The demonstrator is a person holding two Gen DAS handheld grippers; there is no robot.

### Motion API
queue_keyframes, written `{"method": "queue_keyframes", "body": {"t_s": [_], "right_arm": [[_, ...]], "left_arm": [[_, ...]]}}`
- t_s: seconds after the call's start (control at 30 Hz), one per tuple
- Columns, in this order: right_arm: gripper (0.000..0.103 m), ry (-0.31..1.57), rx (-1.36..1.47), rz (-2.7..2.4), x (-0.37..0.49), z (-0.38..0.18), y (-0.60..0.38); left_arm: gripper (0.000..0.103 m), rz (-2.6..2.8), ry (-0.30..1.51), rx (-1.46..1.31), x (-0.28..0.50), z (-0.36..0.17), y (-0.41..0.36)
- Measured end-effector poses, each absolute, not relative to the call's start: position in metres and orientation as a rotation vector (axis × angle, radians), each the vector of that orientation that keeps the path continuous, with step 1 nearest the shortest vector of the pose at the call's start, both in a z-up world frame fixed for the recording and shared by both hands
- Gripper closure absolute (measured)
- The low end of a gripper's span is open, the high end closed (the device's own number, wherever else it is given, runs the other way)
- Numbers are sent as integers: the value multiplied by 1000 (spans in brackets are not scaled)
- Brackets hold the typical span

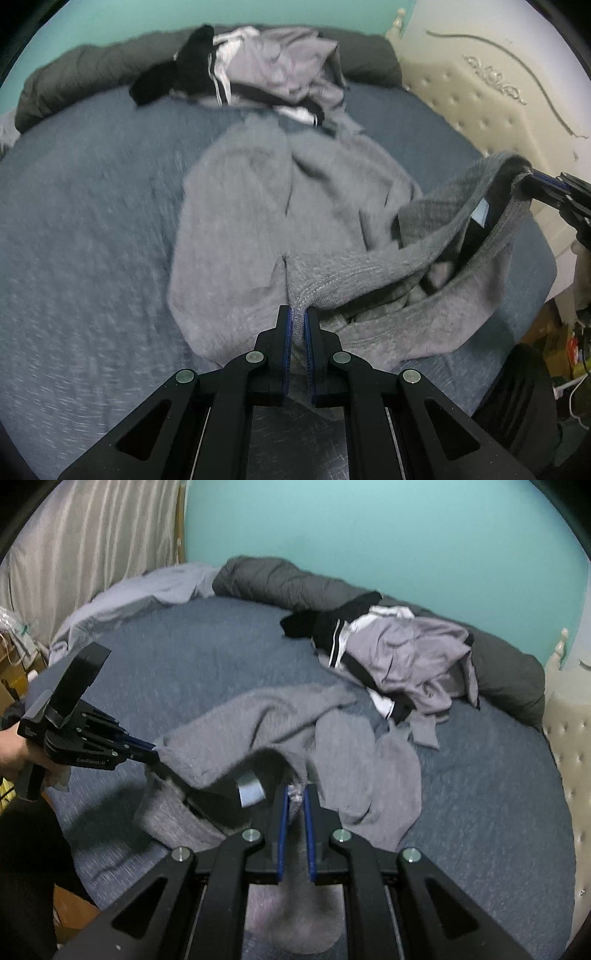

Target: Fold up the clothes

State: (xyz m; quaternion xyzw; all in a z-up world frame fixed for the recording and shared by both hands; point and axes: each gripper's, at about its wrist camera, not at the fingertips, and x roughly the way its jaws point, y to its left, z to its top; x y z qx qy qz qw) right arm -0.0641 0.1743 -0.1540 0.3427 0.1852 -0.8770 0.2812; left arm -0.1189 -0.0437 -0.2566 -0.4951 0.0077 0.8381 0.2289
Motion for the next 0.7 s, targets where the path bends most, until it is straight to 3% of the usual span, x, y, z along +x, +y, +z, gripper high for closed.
{"method": "queue_keyframes", "body": {"t_s": [0.23, 0.7], "right_arm": [[95, 477, 982, -2330, -77, -182, 177], [95, 459, 985, -2310, -78, -188, 180]], "left_arm": [[95, 2267, 36, -1404, -127, -286, -30], [94, 2203, 57, -1501, -150, -323, -8]]}}
